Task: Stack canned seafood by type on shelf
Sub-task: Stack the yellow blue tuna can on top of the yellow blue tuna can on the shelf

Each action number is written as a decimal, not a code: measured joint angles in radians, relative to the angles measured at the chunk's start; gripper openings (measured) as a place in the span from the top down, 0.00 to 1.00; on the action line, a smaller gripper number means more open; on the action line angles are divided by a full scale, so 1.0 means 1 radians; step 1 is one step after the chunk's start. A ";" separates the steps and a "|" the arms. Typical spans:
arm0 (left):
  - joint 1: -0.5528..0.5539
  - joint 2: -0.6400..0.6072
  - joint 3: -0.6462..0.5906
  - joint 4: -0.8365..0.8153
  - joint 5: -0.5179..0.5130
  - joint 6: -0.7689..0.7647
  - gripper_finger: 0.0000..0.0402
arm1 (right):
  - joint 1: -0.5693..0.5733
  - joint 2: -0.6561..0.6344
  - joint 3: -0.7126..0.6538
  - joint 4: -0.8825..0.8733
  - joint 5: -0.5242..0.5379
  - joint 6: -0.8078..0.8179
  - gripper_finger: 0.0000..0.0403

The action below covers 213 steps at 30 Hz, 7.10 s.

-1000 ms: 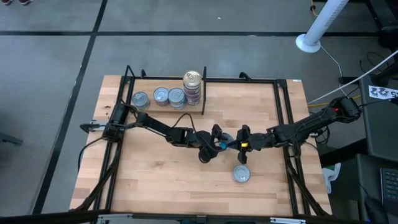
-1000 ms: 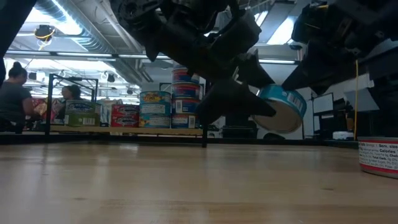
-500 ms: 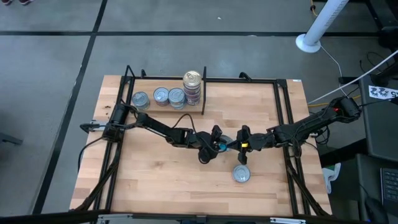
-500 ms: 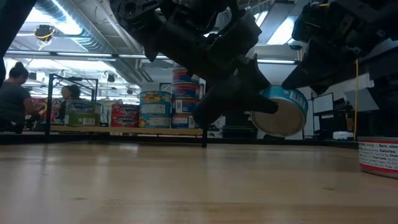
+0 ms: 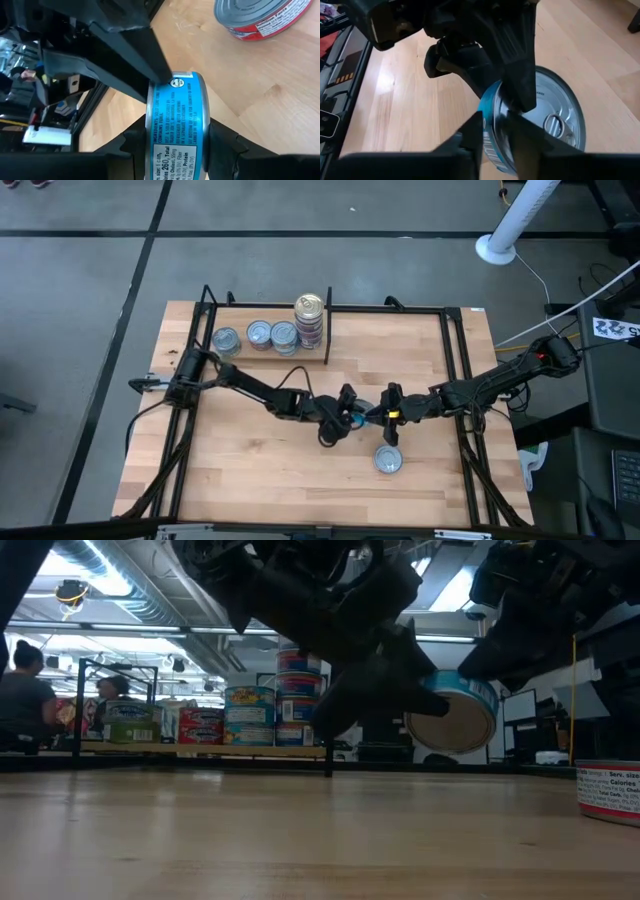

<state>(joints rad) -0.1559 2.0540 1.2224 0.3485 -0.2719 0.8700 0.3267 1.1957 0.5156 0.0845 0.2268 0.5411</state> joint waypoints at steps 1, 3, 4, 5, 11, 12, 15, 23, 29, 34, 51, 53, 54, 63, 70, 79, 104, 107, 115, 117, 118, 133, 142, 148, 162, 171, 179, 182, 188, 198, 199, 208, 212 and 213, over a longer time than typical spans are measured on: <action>-0.004 -0.003 0.000 -0.001 -0.014 0.000 0.66 | 0.000 0.000 0.000 0.000 0.000 0.000 0.78; -0.016 -0.005 0.000 -0.001 -0.049 0.000 0.66 | 0.000 -0.002 0.000 0.001 0.000 -0.002 0.71; -0.023 -0.005 0.000 0.000 -0.070 0.000 0.65 | 0.000 -0.007 0.000 -0.003 -0.001 -0.015 0.69; -0.030 -0.006 0.000 0.000 -0.092 0.000 0.65 | 0.000 -0.012 0.000 -0.006 -0.002 -0.035 0.67; -0.076 -0.023 0.000 -0.025 -0.220 -0.069 0.65 | 0.000 -0.063 0.000 -0.008 -0.003 -0.145 0.62; -0.084 -0.024 0.000 -0.030 -0.247 -0.089 0.65 | 0.000 -0.074 0.000 -0.009 -0.003 -0.163 0.62; -0.114 -0.034 0.000 -0.065 -0.374 -0.108 0.64 | 0.000 -0.113 0.000 -0.014 -0.005 -0.212 0.62; -0.188 -0.083 0.000 -0.116 -0.749 -0.093 0.65 | 0.000 -0.240 0.002 -0.064 -0.011 -0.285 0.62; -0.208 -0.151 0.000 -0.321 -1.028 -0.164 0.64 | 0.000 -0.321 0.001 -0.116 -0.011 -0.289 0.62; -0.200 -0.224 0.001 -0.611 -1.104 -0.357 0.65 | 0.000 -0.350 0.001 -0.120 -0.011 -0.289 0.62; -0.025 -0.334 0.001 -1.410 -1.013 -0.949 0.62 | 0.000 -0.350 0.001 -0.159 -0.009 -0.290 0.62; 0.010 -0.334 0.001 -1.409 -1.009 -0.950 0.62 | 0.000 -0.349 0.001 -0.160 -0.009 -0.290 0.62; 0.028 -0.334 0.001 -1.410 -1.008 -0.949 0.62 | 0.000 -0.349 0.001 -0.161 -0.009 -0.290 0.62; 0.157 -0.334 0.000 -1.405 -0.993 -0.943 0.62 | 0.000 -0.349 0.001 -0.164 -0.009 -0.289 0.62; 0.197 -0.334 0.000 -1.360 -0.906 -0.929 0.62 | 0.000 -0.349 0.001 -0.164 -0.008 -0.289 0.62; 0.196 -0.333 0.000 -1.220 -0.891 -0.717 0.62 | 0.000 -0.349 0.001 -0.164 -0.008 -0.290 0.62; 0.222 -0.333 0.000 -1.173 -0.806 -0.624 0.62 | 0.000 -0.349 0.001 -0.165 -0.008 -0.290 0.62; 0.223 -0.333 0.000 -1.173 -0.805 -0.627 0.62 | 0.000 -0.349 0.001 -0.165 -0.008 -0.289 0.62; 0.225 -0.333 0.000 -1.168 -0.802 -0.703 0.62 | 0.000 -0.349 0.001 -0.165 -0.009 -0.289 0.62; 0.228 -0.333 0.000 -1.167 -0.800 -0.711 0.62 | 0.000 -0.349 0.001 -0.165 -0.009 -0.289 0.62; 0.229 -0.333 0.000 -1.167 -0.796 -0.710 0.62 | 0.000 -0.349 0.001 -0.165 -0.009 -0.289 0.62; 0.235 -0.333 0.000 -1.166 -0.783 -0.684 0.62 | 0.000 -0.349 0.001 -0.166 -0.010 -0.289 0.62; 0.239 -0.333 0.000 -1.166 -0.775 -0.681 0.62 | 0.000 -0.349 0.001 -0.166 -0.011 -0.289 0.62; 0.238 -0.333 0.000 -1.166 -0.779 -0.681 0.62 | 0.000 -0.349 0.001 -0.166 -0.011 -0.289 0.62; 0.230 -0.333 0.001 -1.163 -0.741 -0.675 0.39 | 0.000 -0.349 0.001 -0.168 -0.011 -0.289 0.62; 0.214 -0.352 0.000 -1.170 -0.729 -0.662 0.38 | 0.000 -0.349 0.001 -0.171 -0.011 -0.289 0.62; 0.214 -0.395 -0.002 -1.178 -0.716 -0.686 0.38 | 0.000 -0.349 0.001 -0.182 -0.011 -0.289 0.62; 0.214 -0.402 -0.002 -1.177 -0.707 -0.688 0.38 | 0.000 -0.349 0.001 -0.194 -0.011 -0.289 0.62; 0.214 -0.408 -0.002 -1.176 -0.644 -0.689 0.38 | 0.000 -0.349 0.001 -0.199 -0.011 -0.289 0.62; 0.248 -0.418 0.001 -1.174 -0.578 -0.715 0.38 | 0.000 -0.349 0.001 -0.199 -0.011 -0.289 0.62; 0.251 -0.419 0.001 -1.175 -0.575 -0.715 0.38 | 0.000 -0.349 0.001 -0.199 -0.011 -0.289 0.62; 0.257 -0.427 0.002 -1.180 -0.551 -0.707 0.38 | 0.000 -0.349 0.001 -0.199 -0.011 -0.288 0.62; 0.257 -0.448 0.002 -1.190 -0.544 -0.708 0.38 | 0.000 -0.349 0.001 -0.200 -0.011 -0.288 0.62; 0.257 -0.457 0.002 -1.189 -0.544 -0.709 0.38 | 0.000 -0.349 0.001 -0.200 -0.011 -0.288 0.62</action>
<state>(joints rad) 0.1009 1.5967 1.2243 -0.8408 -0.8162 0.1614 0.3264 0.8467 0.5163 -0.1151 0.2153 0.2527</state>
